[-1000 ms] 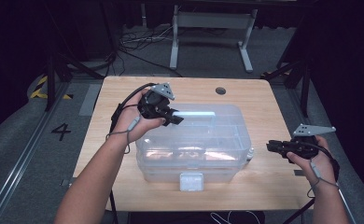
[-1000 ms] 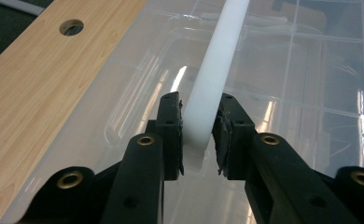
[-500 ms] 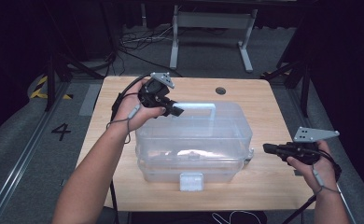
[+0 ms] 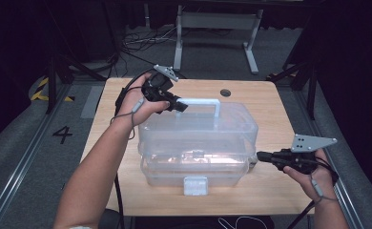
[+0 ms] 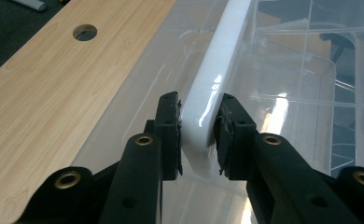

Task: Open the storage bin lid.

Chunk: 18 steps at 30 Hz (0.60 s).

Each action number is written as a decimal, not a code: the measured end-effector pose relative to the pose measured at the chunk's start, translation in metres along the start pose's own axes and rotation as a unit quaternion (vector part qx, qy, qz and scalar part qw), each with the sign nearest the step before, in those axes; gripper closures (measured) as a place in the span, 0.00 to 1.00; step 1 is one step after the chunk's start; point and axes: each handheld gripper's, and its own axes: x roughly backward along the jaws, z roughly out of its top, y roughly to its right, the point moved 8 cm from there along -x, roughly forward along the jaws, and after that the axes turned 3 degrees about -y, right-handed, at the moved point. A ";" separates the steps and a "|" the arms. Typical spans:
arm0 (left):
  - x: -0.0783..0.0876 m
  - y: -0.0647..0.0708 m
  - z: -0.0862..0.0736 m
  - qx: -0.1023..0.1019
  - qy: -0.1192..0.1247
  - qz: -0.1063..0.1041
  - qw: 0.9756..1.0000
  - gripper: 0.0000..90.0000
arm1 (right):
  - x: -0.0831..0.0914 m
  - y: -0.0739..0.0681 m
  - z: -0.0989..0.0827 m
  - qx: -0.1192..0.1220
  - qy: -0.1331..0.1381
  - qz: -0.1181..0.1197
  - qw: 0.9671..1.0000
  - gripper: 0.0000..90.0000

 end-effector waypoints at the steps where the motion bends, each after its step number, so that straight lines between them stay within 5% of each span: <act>1: 0.000 -0.001 0.001 0.001 0.001 -0.002 1.000 0.81 | -0.002 -0.002 0.001 0.004 0.002 0.003 1.000 1.00; 8: 0.000 -0.008 0.005 0.009 0.000 -0.003 1.000 0.80 | -0.009 -0.010 0.006 0.012 0.013 0.017 1.000 1.00; 18: 0.000 -0.014 0.008 0.017 -0.004 -0.004 1.000 0.80 | -0.007 -0.010 0.015 0.011 0.060 0.006 0.998 1.00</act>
